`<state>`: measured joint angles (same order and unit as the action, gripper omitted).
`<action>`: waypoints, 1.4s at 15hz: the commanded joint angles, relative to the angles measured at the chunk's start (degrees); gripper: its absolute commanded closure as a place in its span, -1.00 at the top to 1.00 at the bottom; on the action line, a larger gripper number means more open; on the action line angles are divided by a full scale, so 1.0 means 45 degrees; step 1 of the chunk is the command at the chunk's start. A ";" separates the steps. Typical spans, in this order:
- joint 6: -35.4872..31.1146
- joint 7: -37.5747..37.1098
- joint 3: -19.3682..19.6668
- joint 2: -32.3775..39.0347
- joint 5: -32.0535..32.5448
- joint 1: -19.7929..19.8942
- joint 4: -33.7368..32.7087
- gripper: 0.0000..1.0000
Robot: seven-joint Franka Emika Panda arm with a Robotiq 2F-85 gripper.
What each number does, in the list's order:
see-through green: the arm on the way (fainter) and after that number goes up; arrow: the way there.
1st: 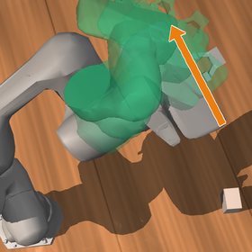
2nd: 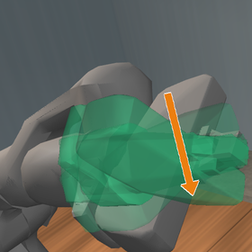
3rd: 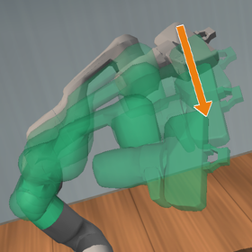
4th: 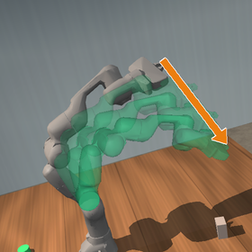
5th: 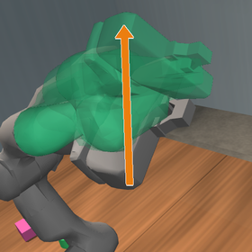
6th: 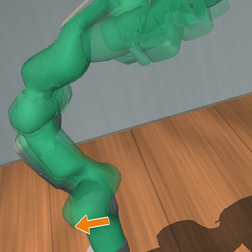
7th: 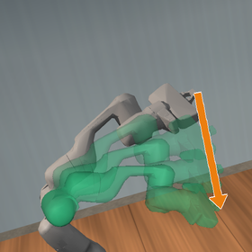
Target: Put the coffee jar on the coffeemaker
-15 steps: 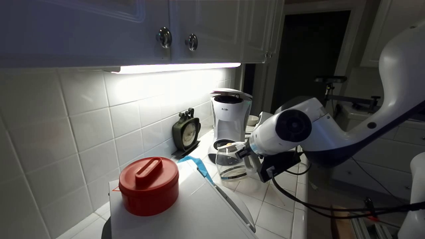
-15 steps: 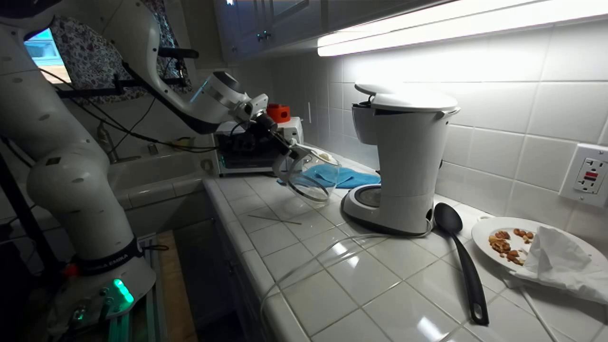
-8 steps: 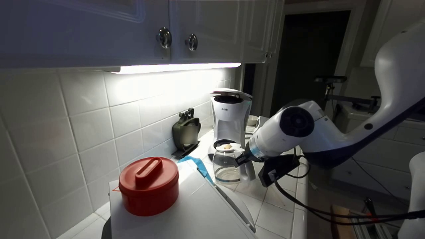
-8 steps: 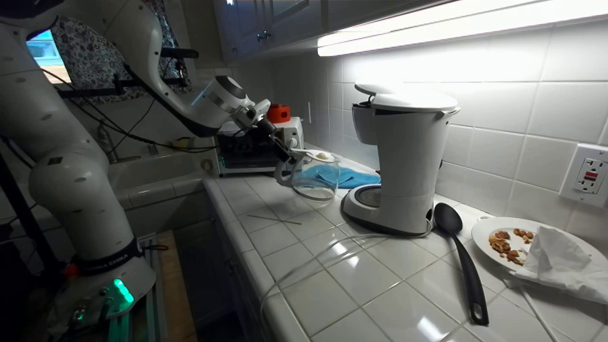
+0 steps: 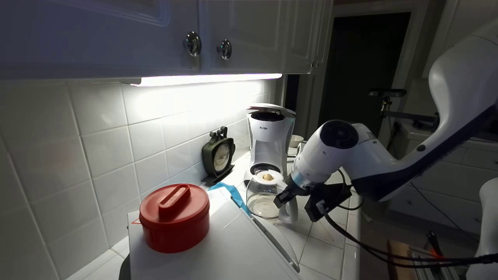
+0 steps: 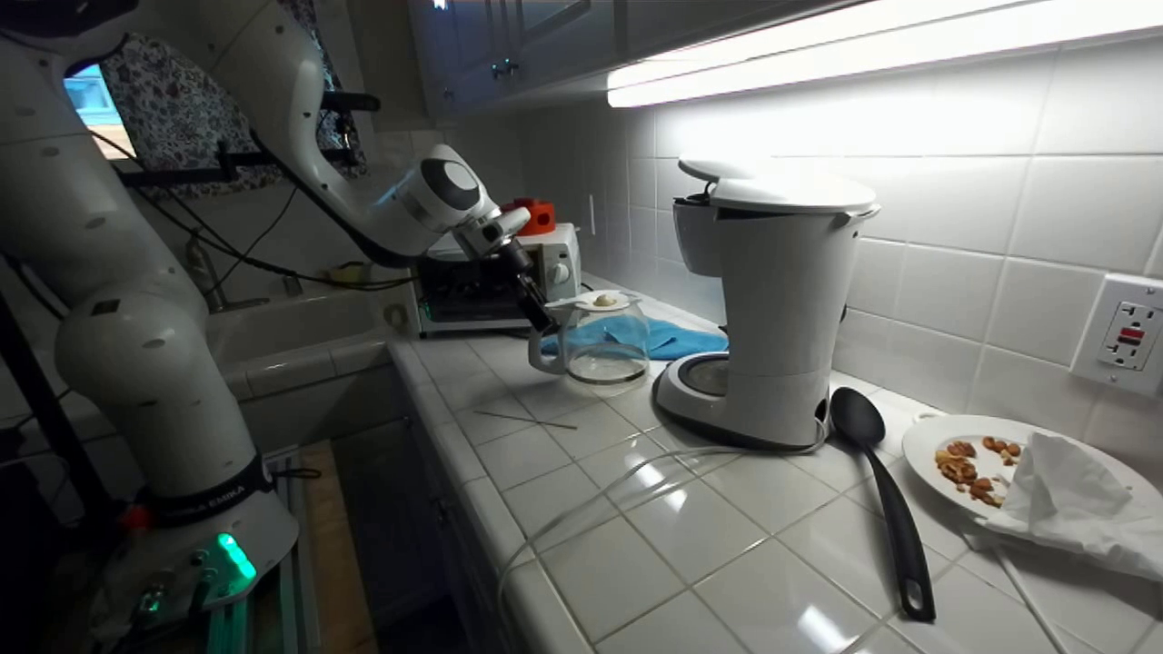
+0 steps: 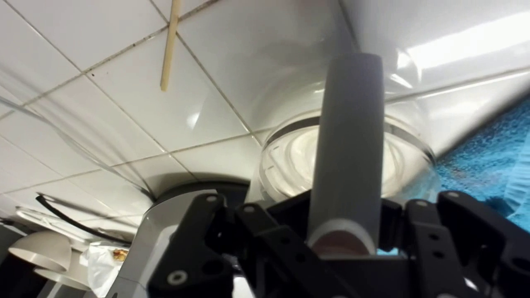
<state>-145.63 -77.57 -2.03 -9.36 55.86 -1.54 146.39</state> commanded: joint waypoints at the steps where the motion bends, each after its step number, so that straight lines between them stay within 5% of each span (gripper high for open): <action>1: -0.0403 0.1166 0.0079 0.0224 -0.1192 0.0098 0.0012 -0.98; 2: -0.0399 0.1361 0.0066 0.0260 -0.1391 0.0117 -0.0002 -0.97; 3: -0.0364 0.1524 0.0042 0.0285 -0.1573 0.0134 -0.0001 -0.82; 4: -0.0299 0.1667 0.0017 0.0291 -0.1719 0.0143 -0.0002 -0.45; 14: -0.0106 0.2152 -0.0196 -0.0037 -0.2041 0.0138 0.0180 0.91; 18: -0.0182 0.2616 -0.0218 -0.0070 -0.2589 0.0028 0.0270 1.00; 21: -0.0102 0.3112 -0.0355 -0.0098 -0.3125 -0.0008 0.0344 0.74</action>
<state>-146.12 -66.99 -3.03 -8.49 45.64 -1.36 146.79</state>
